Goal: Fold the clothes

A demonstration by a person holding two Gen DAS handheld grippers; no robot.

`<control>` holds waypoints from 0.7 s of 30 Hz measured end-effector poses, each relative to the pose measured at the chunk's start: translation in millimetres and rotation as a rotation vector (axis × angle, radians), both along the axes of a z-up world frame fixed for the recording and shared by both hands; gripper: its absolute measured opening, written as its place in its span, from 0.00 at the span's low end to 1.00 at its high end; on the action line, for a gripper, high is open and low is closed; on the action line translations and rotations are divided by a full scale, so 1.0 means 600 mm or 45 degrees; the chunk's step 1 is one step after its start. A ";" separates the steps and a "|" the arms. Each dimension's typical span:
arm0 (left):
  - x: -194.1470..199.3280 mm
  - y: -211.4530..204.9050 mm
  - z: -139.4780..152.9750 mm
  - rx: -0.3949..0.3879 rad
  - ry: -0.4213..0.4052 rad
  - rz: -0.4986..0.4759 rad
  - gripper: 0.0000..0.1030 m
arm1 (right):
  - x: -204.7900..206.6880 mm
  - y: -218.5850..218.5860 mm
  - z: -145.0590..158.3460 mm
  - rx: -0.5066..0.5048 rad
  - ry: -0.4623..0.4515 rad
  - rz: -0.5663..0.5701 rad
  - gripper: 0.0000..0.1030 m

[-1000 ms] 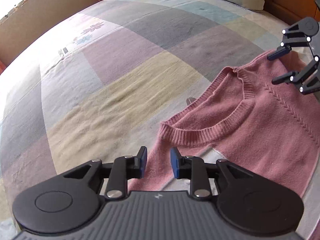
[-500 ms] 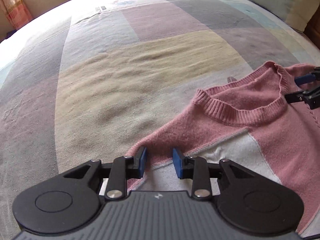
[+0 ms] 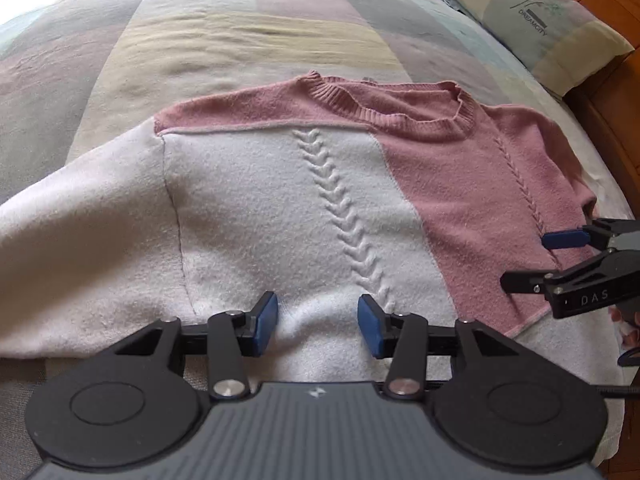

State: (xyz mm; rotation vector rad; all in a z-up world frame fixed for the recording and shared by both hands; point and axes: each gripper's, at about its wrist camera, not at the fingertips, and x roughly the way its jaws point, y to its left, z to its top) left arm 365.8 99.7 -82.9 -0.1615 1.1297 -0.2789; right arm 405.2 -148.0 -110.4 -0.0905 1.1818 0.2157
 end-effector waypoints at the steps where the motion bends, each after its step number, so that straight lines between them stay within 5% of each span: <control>1: -0.002 0.003 0.004 -0.010 0.016 0.002 0.45 | -0.004 0.009 -0.004 -0.032 -0.002 0.005 1.00; 5: -0.012 0.041 0.034 -0.078 0.010 0.042 0.45 | 0.000 0.018 -0.004 -0.060 0.029 -0.045 1.00; 11: 0.006 0.169 0.100 -0.066 -0.166 0.265 0.45 | 0.010 0.017 0.001 -0.067 0.096 -0.085 1.00; 16: 0.034 0.294 0.122 0.156 -0.270 0.366 0.44 | 0.011 0.025 0.003 -0.070 0.113 -0.110 1.00; 21: 0.060 0.370 0.083 0.471 -0.191 0.175 0.39 | 0.016 0.039 -0.001 -0.091 0.117 -0.116 1.00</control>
